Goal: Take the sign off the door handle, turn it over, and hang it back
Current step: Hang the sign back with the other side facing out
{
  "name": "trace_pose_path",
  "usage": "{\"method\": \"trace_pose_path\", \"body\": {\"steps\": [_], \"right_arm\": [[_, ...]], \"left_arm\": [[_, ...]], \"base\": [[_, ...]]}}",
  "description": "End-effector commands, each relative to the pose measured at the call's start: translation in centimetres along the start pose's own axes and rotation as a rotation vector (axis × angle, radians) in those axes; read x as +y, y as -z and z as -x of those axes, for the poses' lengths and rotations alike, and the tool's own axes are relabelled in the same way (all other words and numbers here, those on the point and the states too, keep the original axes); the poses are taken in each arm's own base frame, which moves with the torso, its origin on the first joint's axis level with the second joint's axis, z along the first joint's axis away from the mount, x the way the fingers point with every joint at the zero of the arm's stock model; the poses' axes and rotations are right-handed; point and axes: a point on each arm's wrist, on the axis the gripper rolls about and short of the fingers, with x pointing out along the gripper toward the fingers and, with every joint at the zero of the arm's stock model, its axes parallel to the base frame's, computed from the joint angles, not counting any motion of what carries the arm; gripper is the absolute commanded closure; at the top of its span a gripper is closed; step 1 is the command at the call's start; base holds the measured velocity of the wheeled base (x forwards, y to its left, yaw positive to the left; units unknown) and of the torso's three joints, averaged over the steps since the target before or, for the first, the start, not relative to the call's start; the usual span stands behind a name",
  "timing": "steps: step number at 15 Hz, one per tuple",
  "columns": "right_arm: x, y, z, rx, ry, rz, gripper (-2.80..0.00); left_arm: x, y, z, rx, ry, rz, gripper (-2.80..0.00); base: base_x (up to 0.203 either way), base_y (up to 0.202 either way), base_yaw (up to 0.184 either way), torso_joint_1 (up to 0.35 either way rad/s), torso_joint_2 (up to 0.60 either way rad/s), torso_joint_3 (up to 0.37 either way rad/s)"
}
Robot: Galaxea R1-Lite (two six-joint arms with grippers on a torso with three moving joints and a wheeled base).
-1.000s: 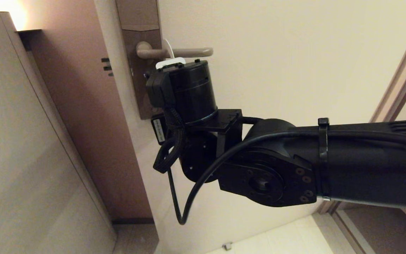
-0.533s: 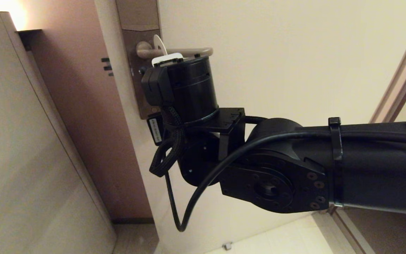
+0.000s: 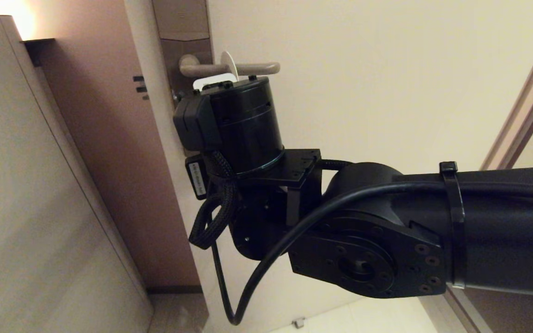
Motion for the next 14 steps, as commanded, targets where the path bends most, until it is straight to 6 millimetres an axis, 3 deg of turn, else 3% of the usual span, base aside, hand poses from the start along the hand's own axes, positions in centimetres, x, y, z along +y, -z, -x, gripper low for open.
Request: {"method": "trace_pose_path", "body": {"steps": [1,9,14], "right_arm": [[0.1,-0.1,0.3,-0.004,-0.002,-0.008,-2.8],[-3.5,-1.5,4.4,-0.001,-0.009,-0.009,-2.8],[-5.0,-1.2,5.4,0.016,-0.001,0.0,-2.8]], "left_arm": [[0.0,0.0,0.0,0.001,-0.001,0.0,0.0],[0.0,0.0,0.0,0.001,-0.001,0.0,0.0],[0.0,0.0,0.0,0.001,0.0,0.0,0.0]], "base": [[0.0,0.0,0.0,0.0,0.0,0.0],[0.0,0.0,0.0,0.0,0.0,0.0],[0.0,0.0,0.0,0.0,0.0,0.0]]}}
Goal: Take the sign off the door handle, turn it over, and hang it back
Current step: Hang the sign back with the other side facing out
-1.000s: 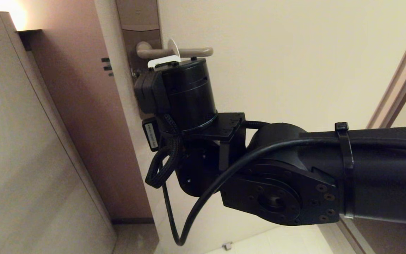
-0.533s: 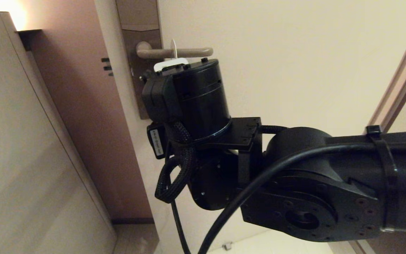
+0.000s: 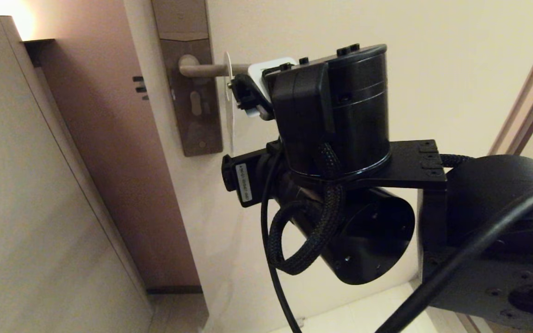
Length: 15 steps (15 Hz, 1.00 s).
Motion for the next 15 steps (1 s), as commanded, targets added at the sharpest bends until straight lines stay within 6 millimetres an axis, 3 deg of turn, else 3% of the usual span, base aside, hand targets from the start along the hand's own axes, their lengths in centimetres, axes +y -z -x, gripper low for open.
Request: {"method": "trace_pose_path", "body": {"steps": [1,9,15], "right_arm": [[-0.5,-0.4,0.6,-0.013,0.004,-0.014,0.0],[-1.0,-0.9,1.3,-0.029,-0.001,-0.052,0.0],[1.0,-0.6,-1.0,-0.121,-0.006,-0.117,0.0]], "left_arm": [[0.0,0.0,0.0,0.001,0.0,0.0,0.0],[0.0,0.0,0.0,0.001,-0.001,0.0,0.0],[0.0,0.0,0.0,0.001,0.0,0.0,0.0]], "base": [[0.0,0.0,0.0,0.0,0.0,0.0],[0.0,0.0,0.0,0.0,0.0,0.0],[0.0,0.0,0.0,0.0,0.0,0.0]]}}
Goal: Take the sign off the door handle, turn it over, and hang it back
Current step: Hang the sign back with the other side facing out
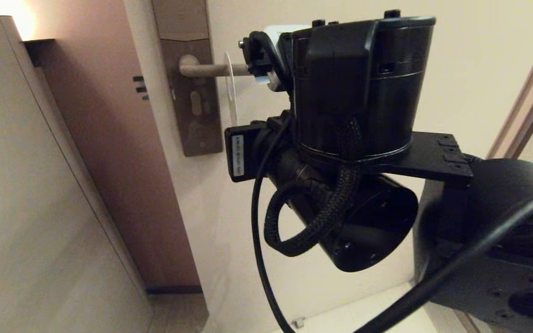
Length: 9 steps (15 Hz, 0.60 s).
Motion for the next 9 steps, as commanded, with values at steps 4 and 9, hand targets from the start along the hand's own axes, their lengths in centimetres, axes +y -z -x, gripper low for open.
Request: {"method": "trace_pose_path", "body": {"steps": [4,9], "right_arm": [[1.8,1.2,-2.4,-0.051,0.004,-0.002,0.0],[2.7,1.0,-3.6,-0.111,0.003,-0.032,0.0]], "left_arm": [[0.0,0.0,0.0,0.001,0.0,0.0,0.0],[0.0,0.0,0.0,0.001,-0.001,0.0,0.0]], "base": [[0.0,0.0,0.0,0.0,0.0,0.0],[0.0,0.0,0.0,0.0,0.0,0.0]]}}
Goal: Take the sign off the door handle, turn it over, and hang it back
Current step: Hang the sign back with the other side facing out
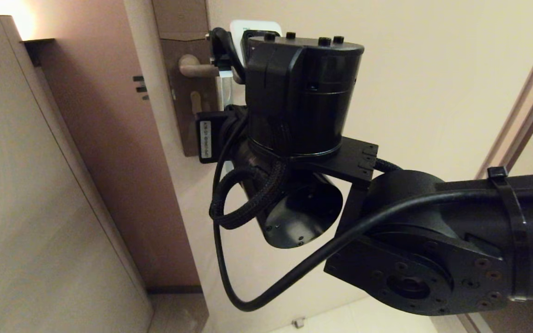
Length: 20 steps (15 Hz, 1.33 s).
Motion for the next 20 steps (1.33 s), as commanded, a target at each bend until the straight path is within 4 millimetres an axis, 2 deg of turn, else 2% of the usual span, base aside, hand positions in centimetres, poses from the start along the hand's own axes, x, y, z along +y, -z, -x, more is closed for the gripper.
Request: {"method": "trace_pose_path", "body": {"steps": [1,9,20], "right_arm": [[0.4,0.9,-0.5,0.002,0.004,0.005,0.0],[1.4,0.4,-1.4,-0.056,-0.003,-0.041,0.0],[3.2,2.1,-2.5,-0.087,-0.016,-0.034,0.0]], "left_arm": [[0.0,0.0,0.0,0.001,0.0,-0.001,0.0],[0.0,0.0,0.0,0.0,0.0,0.0,0.0],[0.0,0.0,0.0,0.001,-0.001,0.0,0.0]], "base": [[0.0,0.0,0.0,0.0,0.0,0.0],[0.0,0.0,0.0,0.0,0.0,0.0],[0.0,0.0,0.0,0.0,0.0,0.0]]}}
